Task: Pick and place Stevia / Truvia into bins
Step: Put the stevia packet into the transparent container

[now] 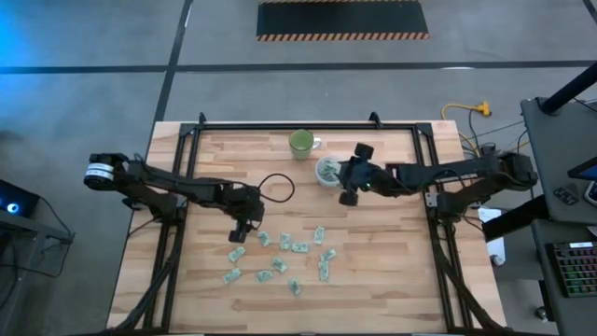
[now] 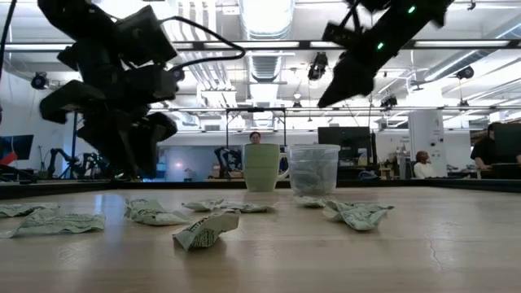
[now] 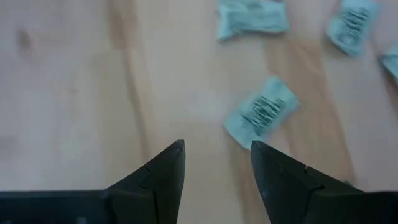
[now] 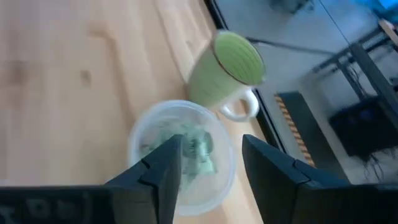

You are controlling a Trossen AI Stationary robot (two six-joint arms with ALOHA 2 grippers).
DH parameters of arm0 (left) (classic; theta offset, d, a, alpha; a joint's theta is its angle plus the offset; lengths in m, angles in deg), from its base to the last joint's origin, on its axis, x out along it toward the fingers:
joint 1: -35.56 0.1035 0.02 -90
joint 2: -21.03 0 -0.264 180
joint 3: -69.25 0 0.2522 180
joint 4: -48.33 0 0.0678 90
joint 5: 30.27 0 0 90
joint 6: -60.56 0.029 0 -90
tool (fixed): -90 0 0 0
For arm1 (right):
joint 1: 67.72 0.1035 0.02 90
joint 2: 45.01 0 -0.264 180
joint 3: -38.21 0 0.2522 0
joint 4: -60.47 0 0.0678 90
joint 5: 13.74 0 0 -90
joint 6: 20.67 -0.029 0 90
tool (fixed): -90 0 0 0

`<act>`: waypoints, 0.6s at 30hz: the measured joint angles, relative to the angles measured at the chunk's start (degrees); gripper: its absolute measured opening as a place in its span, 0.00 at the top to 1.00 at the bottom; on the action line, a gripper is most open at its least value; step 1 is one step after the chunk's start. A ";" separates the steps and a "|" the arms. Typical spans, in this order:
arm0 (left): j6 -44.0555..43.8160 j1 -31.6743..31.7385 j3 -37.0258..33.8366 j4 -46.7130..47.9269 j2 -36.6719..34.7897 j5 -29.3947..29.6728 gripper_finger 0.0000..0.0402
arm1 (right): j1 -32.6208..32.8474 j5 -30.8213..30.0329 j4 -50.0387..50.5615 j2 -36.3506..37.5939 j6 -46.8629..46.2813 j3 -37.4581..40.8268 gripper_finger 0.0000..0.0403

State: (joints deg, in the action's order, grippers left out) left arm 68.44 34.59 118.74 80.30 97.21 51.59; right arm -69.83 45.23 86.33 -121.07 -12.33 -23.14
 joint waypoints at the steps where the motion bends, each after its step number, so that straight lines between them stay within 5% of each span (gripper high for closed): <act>1: 0.01 -0.01 -0.50 -0.48 0.00 -0.84 0.58 | 1.16 0.04 1.10 1.02 0.00 0.06 0.61; 7: 3.26 -0.23 -4.23 -10.51 0.15 -5.56 0.58 | 8.06 0.17 2.75 6.20 0.68 0.48 0.64; 18: 6.49 -0.33 -3.88 -15.04 8.56 -9.37 0.59 | 15.13 -0.06 3.57 11.25 0.35 0.89 0.68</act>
State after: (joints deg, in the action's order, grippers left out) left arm 74.93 34.26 114.86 65.26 105.78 42.21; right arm -54.69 45.17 89.90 -109.82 -11.98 -22.25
